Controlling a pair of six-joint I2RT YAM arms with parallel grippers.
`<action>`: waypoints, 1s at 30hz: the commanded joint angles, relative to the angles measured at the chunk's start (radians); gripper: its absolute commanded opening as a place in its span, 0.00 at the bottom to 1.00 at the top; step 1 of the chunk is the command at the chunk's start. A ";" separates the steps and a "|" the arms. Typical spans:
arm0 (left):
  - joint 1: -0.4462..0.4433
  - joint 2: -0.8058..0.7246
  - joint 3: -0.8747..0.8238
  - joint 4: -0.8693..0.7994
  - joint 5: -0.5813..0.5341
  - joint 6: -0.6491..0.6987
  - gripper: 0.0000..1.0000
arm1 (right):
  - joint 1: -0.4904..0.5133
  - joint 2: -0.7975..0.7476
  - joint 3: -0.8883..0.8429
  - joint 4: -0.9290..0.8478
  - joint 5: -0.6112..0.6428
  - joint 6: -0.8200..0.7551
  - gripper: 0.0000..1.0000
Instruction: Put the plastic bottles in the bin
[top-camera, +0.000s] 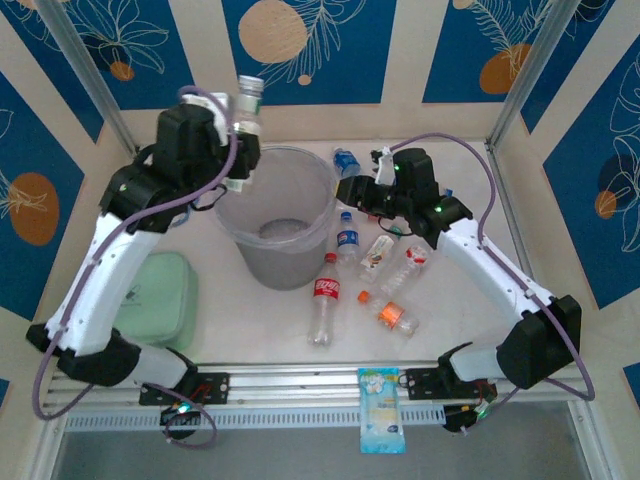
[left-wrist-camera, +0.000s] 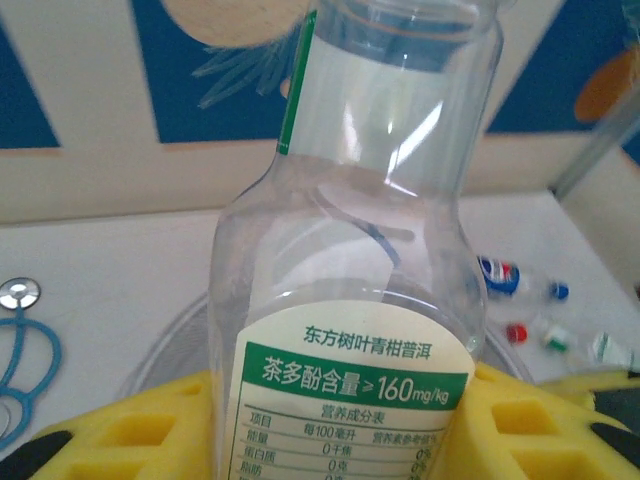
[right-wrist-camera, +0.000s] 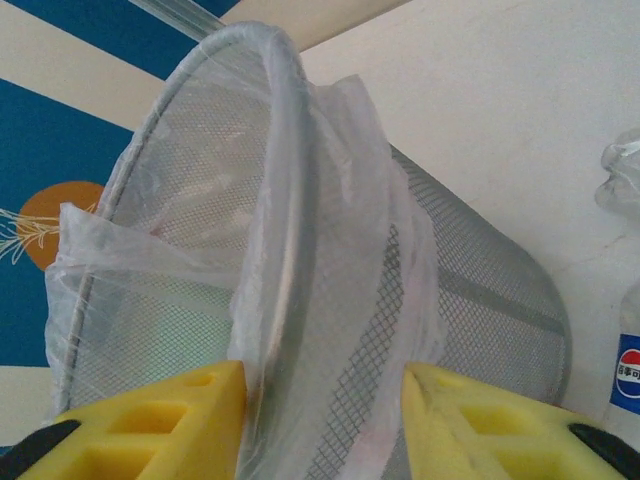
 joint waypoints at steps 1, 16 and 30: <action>-0.034 0.043 0.055 -0.144 0.051 0.117 0.00 | 0.006 -0.021 -0.016 0.045 -0.020 0.016 0.42; -0.054 0.047 -0.286 -0.123 0.158 0.193 0.00 | 0.060 0.045 0.020 0.047 0.048 -0.020 0.34; 0.000 0.136 -0.497 0.018 0.309 0.250 0.00 | 0.091 0.072 0.025 0.057 0.086 -0.016 0.31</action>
